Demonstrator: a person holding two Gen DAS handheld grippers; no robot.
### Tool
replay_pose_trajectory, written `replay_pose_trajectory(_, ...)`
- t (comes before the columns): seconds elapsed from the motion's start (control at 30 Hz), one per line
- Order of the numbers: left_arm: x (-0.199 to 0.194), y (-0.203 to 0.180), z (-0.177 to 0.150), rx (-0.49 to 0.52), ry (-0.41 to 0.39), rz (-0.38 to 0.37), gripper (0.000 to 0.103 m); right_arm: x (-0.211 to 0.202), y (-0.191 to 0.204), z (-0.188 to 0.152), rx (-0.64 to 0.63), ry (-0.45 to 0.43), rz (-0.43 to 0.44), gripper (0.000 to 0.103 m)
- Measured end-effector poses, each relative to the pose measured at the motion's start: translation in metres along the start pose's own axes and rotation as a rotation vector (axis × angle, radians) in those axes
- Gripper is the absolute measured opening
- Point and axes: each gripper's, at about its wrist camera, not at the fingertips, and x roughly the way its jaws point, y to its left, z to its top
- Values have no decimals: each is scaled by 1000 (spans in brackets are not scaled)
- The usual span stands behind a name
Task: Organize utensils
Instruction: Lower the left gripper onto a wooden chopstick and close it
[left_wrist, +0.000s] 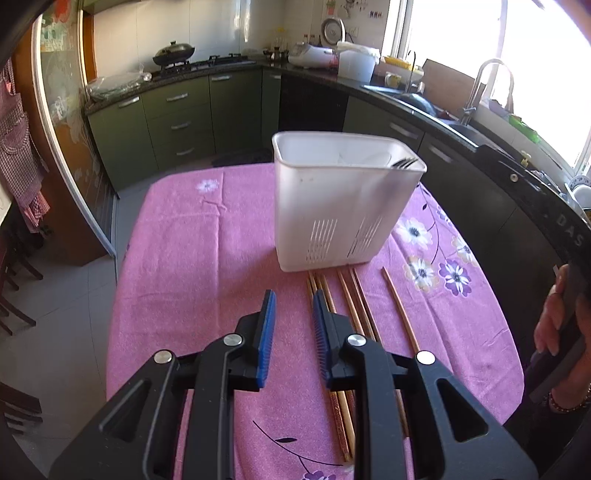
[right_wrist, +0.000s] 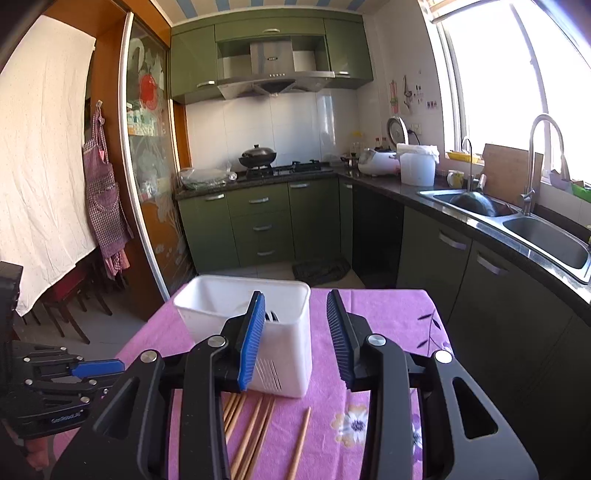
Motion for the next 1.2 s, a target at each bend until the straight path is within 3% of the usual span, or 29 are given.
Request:
replay_pose_trajectory(0.17,47,-13,-9,4,129,15,20,6,-16,-30,-11,147,-17,34)
replay_pose_trajectory(0.37,95,-14,-13,-36,265,26,14,22,-22,-63,-15,241,-8,34)
replay_pose_trajectory(1.2,128,-22,-12,-19,341,76,12,40,-28,-81,6,314,17,34)
